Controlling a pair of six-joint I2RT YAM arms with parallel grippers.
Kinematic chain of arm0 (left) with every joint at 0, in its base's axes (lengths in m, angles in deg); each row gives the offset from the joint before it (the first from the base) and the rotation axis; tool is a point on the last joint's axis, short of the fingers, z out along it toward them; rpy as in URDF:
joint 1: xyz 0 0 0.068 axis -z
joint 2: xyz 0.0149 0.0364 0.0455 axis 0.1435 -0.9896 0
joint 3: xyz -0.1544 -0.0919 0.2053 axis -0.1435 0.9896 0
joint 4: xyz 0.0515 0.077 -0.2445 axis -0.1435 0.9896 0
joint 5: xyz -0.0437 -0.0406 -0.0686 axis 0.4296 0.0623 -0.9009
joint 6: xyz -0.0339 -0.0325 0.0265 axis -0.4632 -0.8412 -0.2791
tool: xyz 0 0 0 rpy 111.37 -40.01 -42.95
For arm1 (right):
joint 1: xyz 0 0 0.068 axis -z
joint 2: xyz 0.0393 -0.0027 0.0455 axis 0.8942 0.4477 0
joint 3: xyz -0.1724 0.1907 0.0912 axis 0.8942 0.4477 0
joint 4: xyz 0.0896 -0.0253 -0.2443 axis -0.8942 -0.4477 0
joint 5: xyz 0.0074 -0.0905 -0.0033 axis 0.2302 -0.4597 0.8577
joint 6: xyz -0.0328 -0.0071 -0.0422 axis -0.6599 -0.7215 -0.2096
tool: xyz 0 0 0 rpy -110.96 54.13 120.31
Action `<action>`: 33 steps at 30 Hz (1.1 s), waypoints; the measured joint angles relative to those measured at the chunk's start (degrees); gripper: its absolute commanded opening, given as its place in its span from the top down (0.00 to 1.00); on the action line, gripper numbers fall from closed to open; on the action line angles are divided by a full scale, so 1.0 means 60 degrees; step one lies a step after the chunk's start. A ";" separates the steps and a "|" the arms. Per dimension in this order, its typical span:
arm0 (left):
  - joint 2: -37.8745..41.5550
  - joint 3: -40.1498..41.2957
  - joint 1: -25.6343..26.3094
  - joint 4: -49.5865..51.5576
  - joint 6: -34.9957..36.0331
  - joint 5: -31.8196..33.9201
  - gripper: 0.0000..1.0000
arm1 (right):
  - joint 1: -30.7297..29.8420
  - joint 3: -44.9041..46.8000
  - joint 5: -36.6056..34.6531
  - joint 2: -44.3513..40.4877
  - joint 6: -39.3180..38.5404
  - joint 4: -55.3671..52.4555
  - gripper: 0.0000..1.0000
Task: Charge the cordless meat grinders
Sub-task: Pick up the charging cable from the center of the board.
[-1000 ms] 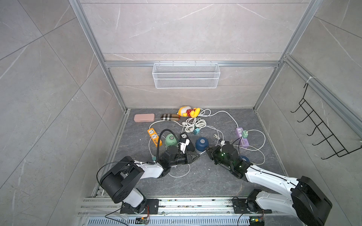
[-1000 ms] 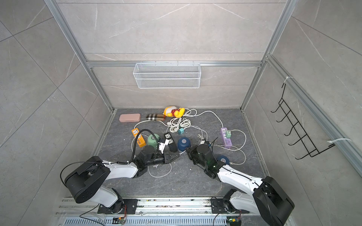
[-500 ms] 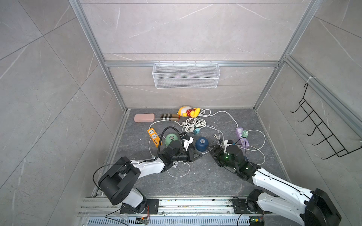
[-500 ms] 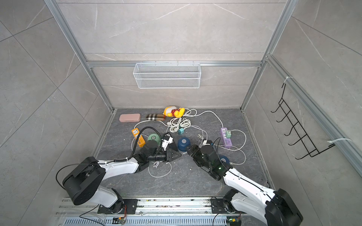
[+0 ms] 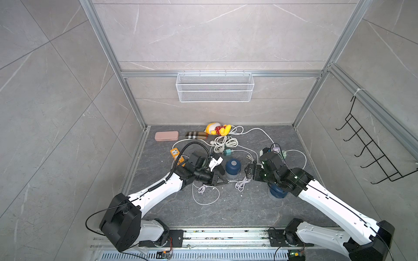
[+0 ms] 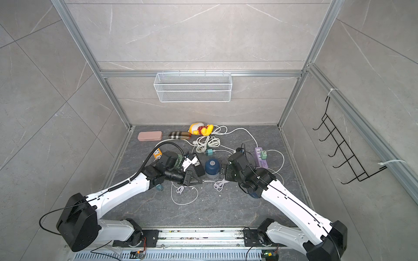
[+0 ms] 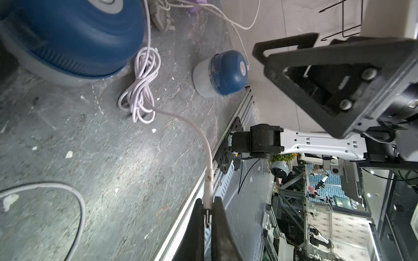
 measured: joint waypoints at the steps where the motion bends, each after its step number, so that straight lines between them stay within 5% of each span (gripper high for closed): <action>1: 0.0000 0.0000 -0.0025 0.0091 0.0051 -0.0015 1.00 | -0.0015 -0.0153 -0.0288 -0.0011 -0.0117 -0.0175 0.01; 6: 0.0000 0.0000 -0.0069 0.0583 0.0404 -0.0244 1.00 | -0.0015 -0.0364 -0.1009 -0.0423 -0.0896 -0.0270 0.01; 11: -0.0011 -0.0095 -0.0087 0.1064 0.0678 -0.0342 1.00 | -0.0036 -0.0681 -0.0492 -0.0149 -0.1869 -0.0357 0.01; 15: -0.0011 -0.0222 -0.0117 0.1282 0.0805 -0.0423 1.00 | -0.0109 -0.0648 0.0630 -0.0182 -0.2750 -0.0044 0.29; 22: -0.0007 -0.0608 -0.0240 0.1953 0.1162 -0.0495 1.00 | -0.2459 -0.0601 0.1523 0.0066 -0.3912 0.0612 0.36; 29: 0.0015 -0.0816 -0.0375 0.2626 0.1574 -0.0663 1.00 | -0.3679 -0.0015 0.1279 0.0211 -0.5060 0.1257 0.38; 31: 0.0058 -0.0820 -0.0415 0.2754 0.1650 -0.0725 1.00 | -0.3748 -0.0022 0.1311 0.0419 -0.5362 0.1264 0.53; 33: 0.0113 -0.0820 -0.0437 0.2863 0.1701 -0.0776 1.00 | -0.3763 -0.0022 0.1315 0.0612 -0.5621 0.1271 0.56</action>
